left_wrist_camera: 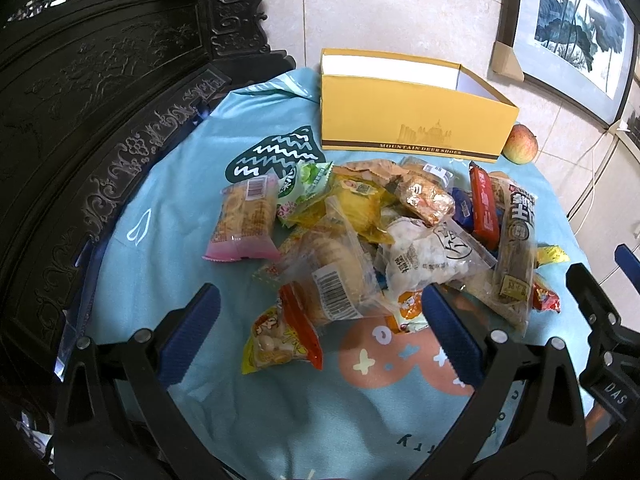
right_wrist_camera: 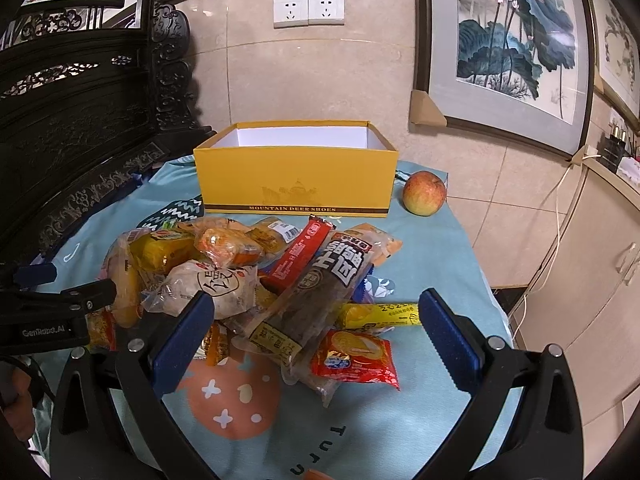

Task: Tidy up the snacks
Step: 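Grasp the clear bread roll bag with the left tool while the right tool grasps the dark sausage pack, then carry both packs into the yellow box and open both tools, then grasp the yellow snack bag with the left tool while the right tool grasps the red biscuit pack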

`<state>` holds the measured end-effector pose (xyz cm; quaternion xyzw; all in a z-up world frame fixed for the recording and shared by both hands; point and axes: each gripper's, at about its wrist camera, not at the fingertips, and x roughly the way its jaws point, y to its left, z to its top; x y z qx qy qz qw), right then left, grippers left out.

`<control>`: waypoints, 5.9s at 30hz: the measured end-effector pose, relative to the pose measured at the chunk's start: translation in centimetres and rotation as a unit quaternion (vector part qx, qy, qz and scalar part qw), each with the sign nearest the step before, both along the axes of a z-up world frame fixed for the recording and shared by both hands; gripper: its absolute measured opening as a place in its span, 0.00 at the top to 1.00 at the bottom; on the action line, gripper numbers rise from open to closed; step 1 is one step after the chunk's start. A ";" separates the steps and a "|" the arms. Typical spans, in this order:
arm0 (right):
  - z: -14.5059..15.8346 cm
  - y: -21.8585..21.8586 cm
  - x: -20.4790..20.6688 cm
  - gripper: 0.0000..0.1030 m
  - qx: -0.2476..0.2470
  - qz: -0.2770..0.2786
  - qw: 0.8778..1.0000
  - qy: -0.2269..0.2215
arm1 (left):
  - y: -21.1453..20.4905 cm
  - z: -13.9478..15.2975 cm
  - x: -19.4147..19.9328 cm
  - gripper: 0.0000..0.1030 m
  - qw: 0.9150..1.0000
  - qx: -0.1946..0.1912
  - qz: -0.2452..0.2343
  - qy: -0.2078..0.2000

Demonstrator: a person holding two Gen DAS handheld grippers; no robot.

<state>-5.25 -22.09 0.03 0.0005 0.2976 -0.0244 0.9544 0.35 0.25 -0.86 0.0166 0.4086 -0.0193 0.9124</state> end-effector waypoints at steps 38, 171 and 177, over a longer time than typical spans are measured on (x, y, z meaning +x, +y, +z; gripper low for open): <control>-4.3 -3.6 2.9 0.01 0.007 -0.001 0.998 0.063 | 1.8 -5.3 5.7 0.55 0.995 -0.069 -0.029 0.068; -5.1 -7.4 1.7 0.02 0.011 0.041 0.997 0.070 | 2.8 -7.8 3.3 0.55 0.995 -0.010 -0.030 0.092; -6.4 -6.0 3.1 0.05 -0.004 0.063 0.993 0.103 | 2.0 -7.1 2.7 0.55 0.995 -0.015 -0.042 0.086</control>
